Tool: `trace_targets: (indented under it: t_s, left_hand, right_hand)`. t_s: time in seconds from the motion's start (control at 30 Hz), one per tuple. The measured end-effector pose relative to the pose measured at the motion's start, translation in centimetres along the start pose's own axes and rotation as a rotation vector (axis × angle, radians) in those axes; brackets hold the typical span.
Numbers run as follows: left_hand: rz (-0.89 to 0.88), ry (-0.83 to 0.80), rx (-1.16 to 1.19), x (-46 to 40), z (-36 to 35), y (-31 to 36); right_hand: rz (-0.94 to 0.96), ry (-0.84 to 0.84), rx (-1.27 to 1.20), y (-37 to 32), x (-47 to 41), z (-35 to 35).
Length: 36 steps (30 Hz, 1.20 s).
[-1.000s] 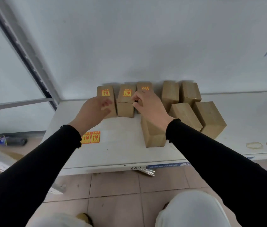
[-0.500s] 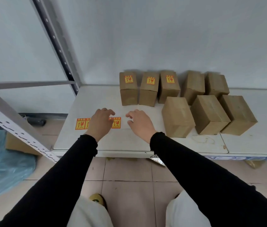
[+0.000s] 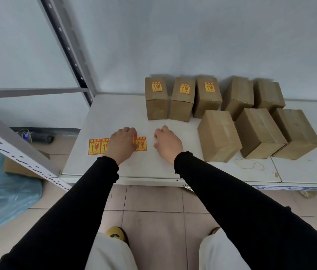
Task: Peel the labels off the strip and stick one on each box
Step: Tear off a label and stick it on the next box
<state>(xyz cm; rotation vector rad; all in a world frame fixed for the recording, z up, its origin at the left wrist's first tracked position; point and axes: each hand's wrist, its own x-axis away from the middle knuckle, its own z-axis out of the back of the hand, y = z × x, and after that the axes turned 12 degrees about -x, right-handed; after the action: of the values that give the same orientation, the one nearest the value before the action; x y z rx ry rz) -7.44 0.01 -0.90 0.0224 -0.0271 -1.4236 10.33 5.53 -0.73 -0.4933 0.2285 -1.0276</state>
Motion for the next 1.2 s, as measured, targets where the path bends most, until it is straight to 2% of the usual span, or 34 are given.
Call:
trace_targets:
  t_s: [0.2,0.37,0.5,0.6,0.8,1.2]
  left_hand:
    - [-0.012,-0.046,0.035,1.2,1.3,0.8]
    - [0.013,-0.065,0.234,1.8,4.1,1.3]
    - [0.024,-0.115,0.415,1.5,7.6,1.5]
    - [0.011,-0.142,0.542,1.9,9.6,2.4]
    - [-0.012,-0.105,0.725,2.5,12.4,4.6]
    - [-0.066,-0.109,0.799,2.5,13.2,6.7]
  right_hand:
    - [0.008,0.018,-0.072,0.5,1.7,0.4]
    - [0.03,0.069,-0.127,-0.2,2.6,2.7]
    - [0.083,0.229,-0.092,-0.8,3.5,6.6]
    - [0.113,0.26,-0.071,-0.6,4.4,9.2]
    - [0.264,0.504,-0.212,-0.9,6.5,12.0]
    - [0.204,0.468,-0.346,-0.6,6.6,11.6]
